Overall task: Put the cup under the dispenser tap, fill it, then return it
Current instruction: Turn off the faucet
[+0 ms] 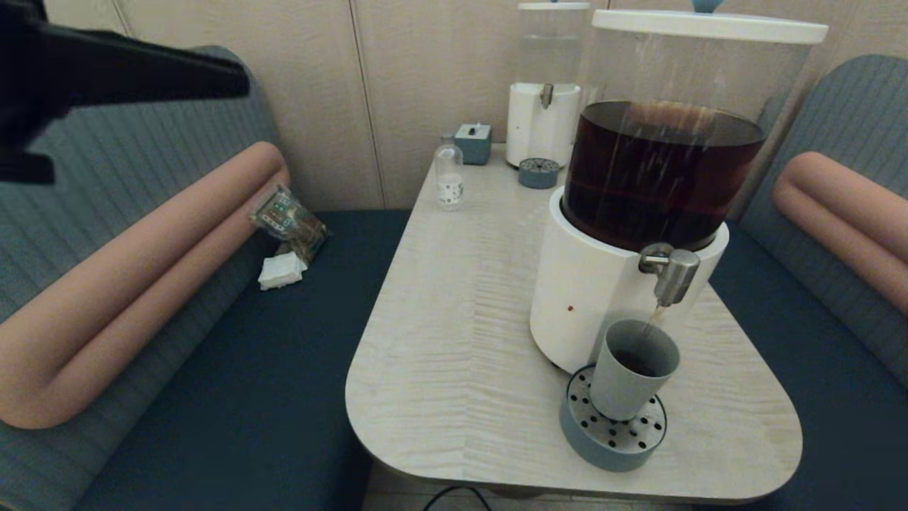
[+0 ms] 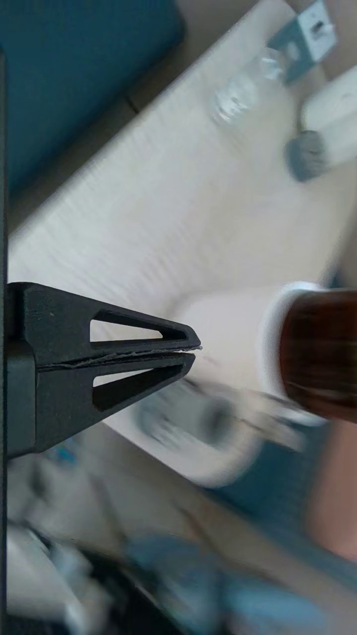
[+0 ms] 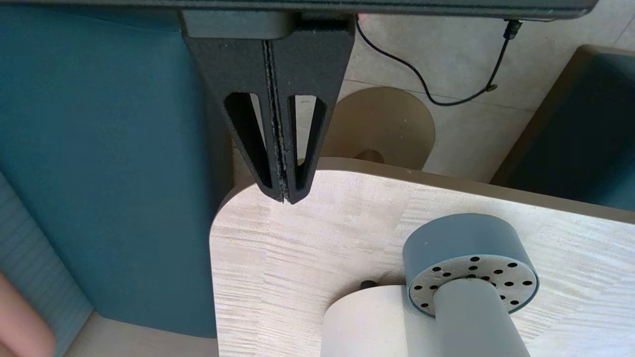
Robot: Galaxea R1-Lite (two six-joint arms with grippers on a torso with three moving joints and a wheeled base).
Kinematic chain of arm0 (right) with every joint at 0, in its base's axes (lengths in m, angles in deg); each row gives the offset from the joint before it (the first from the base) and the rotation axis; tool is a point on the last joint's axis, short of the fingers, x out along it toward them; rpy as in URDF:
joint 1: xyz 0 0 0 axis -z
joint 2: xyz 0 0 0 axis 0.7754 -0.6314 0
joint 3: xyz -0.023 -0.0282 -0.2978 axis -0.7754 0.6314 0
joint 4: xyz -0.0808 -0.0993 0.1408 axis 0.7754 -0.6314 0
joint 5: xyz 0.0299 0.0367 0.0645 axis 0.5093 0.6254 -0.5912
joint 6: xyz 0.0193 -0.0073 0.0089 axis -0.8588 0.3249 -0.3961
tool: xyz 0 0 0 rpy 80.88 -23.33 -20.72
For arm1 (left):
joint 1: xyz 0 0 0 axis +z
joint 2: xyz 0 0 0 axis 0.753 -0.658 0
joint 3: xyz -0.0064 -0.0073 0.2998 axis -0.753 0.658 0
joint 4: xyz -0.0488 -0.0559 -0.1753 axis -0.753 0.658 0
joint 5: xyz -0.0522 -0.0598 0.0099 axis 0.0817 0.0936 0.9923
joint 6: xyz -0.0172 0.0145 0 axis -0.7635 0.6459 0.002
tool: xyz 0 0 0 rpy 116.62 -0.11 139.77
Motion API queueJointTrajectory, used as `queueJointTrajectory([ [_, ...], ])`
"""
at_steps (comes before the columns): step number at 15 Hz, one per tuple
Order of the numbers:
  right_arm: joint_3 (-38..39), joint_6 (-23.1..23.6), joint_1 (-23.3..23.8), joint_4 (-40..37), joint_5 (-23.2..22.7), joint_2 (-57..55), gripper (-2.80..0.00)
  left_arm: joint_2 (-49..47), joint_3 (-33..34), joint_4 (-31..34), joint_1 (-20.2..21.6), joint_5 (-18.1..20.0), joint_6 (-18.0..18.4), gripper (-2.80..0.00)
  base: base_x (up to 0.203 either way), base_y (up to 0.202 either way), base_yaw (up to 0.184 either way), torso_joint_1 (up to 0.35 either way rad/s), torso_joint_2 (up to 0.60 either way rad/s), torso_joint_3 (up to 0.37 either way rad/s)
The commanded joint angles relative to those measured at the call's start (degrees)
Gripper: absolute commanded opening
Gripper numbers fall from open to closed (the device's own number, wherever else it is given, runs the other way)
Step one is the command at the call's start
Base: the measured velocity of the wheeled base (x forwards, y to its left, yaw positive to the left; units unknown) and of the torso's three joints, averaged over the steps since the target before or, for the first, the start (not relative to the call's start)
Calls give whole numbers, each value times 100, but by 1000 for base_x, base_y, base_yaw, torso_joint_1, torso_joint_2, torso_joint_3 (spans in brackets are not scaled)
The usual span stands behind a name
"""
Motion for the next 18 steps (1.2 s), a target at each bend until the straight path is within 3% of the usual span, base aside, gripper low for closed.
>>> queueJointTrajectory([
  [1,5,6,-2,-2,-4,2,-280,-505,-202,682,-239,-364,1115,-280,0,0,0,0,0,0],
  [3,-1,6,-2,-2,-4,2,-280,-944,-431,1196,-513,-1219,2069,-280,0,0,0,0,0,0],
  [4,-3,6,-2,-2,-4,2,-280,-1096,-472,1142,-935,-1596,2226,-280,0,0,0,0,0,0],
  [6,5,6,-2,-2,-4,2,-280,-1411,-414,512,-1840,-2137,2277,-280,0,0,0,0,0,0],
  [7,-4,6,-2,-2,-4,2,-280,-1606,-319,-155,-2250,-2266,2243,-280,0,0,0,0,0,0],
  [9,5,6,-2,-2,-4,2,-280,-2124,-165,-1467,-2812,-2501,2145,-280,0,0,0,0,0,0],
  [10,-4,6,-2,-2,-4,2,-280,-2345,-149,-1817,-3053,-2649,2128,-280,0,0,0,0,0,0],
  [14,-2,6,-2,-2,-4,2,-280,-2873,-199,-2119,-3810,-2997,2141,-280,0,0,0,0,0,0],
  [18,0,6,-2,-2,-4,2,-280,-3057,-175,-1881,-4003,-3200,2160,-280,0,0,0,0,0,0],
])
